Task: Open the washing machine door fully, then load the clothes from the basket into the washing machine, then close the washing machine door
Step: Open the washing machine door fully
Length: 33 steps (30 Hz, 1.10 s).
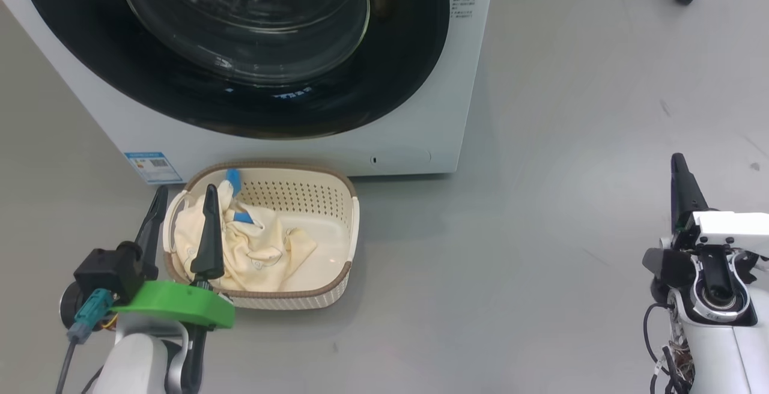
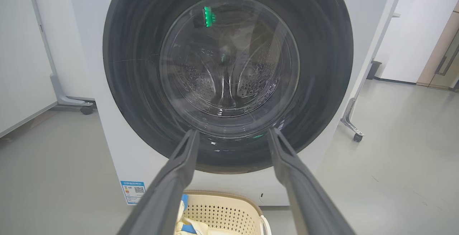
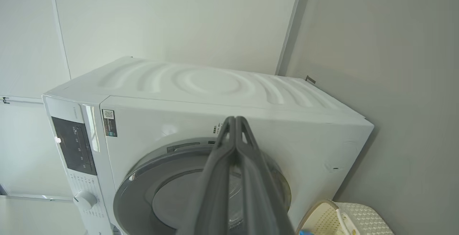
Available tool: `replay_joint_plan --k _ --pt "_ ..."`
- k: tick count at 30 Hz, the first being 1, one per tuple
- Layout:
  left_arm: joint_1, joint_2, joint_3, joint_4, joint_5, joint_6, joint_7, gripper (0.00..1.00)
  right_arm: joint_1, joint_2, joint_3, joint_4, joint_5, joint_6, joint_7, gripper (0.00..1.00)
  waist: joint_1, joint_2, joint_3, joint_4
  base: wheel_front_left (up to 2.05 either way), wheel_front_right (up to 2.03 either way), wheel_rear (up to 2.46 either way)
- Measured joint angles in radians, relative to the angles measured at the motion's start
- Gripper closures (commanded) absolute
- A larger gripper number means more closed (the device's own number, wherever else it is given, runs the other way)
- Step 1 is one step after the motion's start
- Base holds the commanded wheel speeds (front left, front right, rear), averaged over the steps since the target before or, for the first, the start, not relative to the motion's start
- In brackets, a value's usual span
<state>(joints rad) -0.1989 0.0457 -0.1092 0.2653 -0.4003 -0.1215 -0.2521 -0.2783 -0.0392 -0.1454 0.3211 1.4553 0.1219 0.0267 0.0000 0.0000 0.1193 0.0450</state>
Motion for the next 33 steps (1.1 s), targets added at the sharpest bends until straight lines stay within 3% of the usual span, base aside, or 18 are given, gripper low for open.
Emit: replay_joint_plan --k 2,9,16,23,33 --pt "-0.009 -0.001 -0.004 -0.011 0.000 0.000 0.000 0.00 -0.012 0.000 0.003 0.005 0.057 0.000 0.031 1.00 0.0000 0.0000 0.018 0.006 0.00 0.00 0.00" --pt "-0.050 -0.003 -0.018 -0.042 0.000 -0.004 0.000 0.00 -0.138 -0.002 0.006 0.009 0.061 -0.004 0.134 1.00 0.0000 0.0000 0.088 0.028 0.00 0.00 0.00" --pt "-0.094 -0.006 -0.020 -0.067 0.000 -0.004 0.000 0.00 -0.290 -0.009 -0.006 0.007 0.129 -0.058 0.212 1.00 0.0000 0.0000 0.170 0.052 0.00 0.00 0.00" --pt "-0.151 -0.010 -0.026 -0.092 0.000 -0.004 0.000 0.00 -0.461 -0.057 0.022 -0.006 0.150 -0.115 0.302 1.00 0.0001 0.0000 0.259 0.076 0.00 0.00 0.00" --pt "-0.214 -0.019 -0.058 -0.113 -0.020 -0.006 0.000 0.00 -0.658 -0.101 0.076 -0.002 0.162 -0.171 0.399 1.00 0.0001 0.0000 0.373 0.118 0.00 0.00 0.00"
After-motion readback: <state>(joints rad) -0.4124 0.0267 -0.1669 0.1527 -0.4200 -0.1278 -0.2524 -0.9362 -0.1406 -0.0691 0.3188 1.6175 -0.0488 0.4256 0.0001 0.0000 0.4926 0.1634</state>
